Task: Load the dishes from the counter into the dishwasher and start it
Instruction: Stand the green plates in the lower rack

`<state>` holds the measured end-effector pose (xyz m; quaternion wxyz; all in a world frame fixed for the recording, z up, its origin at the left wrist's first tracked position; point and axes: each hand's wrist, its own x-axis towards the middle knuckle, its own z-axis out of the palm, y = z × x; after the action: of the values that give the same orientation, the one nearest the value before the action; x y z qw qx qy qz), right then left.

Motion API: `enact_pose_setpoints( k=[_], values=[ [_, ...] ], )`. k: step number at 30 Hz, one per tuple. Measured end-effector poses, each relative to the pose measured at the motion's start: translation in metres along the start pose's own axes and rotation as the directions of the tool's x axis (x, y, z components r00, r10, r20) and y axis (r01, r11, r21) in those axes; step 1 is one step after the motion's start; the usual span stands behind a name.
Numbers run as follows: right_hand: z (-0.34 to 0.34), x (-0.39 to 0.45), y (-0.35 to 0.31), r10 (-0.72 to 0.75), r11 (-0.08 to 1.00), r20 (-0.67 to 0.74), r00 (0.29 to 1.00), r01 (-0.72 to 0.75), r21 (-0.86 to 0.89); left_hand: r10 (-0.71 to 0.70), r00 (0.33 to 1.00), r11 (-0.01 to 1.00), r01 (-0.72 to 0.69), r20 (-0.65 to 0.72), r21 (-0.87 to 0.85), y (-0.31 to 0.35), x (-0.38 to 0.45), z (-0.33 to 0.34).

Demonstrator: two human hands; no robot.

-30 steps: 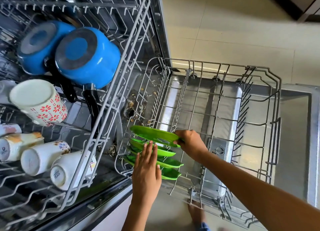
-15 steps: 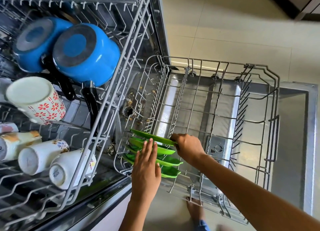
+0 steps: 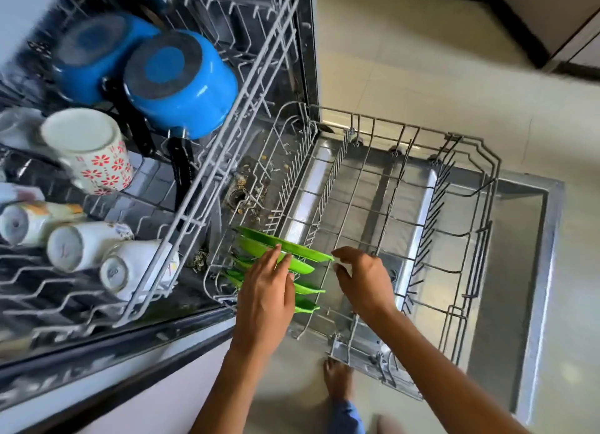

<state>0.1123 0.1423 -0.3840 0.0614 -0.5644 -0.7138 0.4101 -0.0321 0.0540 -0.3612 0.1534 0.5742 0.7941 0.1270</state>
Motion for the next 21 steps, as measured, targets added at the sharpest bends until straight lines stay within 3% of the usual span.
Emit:
enact_pose_setpoints(
  k=[3,8,11,14,17,21],
  values=[
    [-0.037,-0.041,-0.022,-0.063,0.99,-0.097,0.993,0.075,0.121,0.059,0.993,0.995,-0.066,-0.098,-0.071,0.037,-0.026,-0.048],
    [-0.137,-0.144,-0.124,-0.277,0.948,-0.149,0.949,0.295,0.116,0.047,0.97,0.985,-0.085,-0.24,-0.151,0.111,-0.11,-0.199],
    [-0.185,-0.224,-0.209,-0.445,0.881,-0.155,0.882,0.462,0.099,-0.042,0.934,0.992,-0.002,-0.356,-0.123,0.136,-0.189,-0.297],
    [-0.2,-0.292,-0.285,-0.639,0.75,-0.102,0.762,0.647,0.14,-0.163,0.861,0.986,0.134,-0.481,-0.095,0.137,-0.274,-0.368],
    [-0.185,-0.355,-0.346,-0.799,0.594,0.049,0.599,0.776,0.213,-0.3,0.695,0.938,0.339,-0.653,-0.07,0.131,-0.364,-0.415],
    [-0.133,-0.445,-0.415,-0.923,0.368,0.247,0.295,0.864,0.343,-0.453,0.297,0.757,0.627,-0.841,-0.186,0.129,-0.497,-0.448]
  ],
)
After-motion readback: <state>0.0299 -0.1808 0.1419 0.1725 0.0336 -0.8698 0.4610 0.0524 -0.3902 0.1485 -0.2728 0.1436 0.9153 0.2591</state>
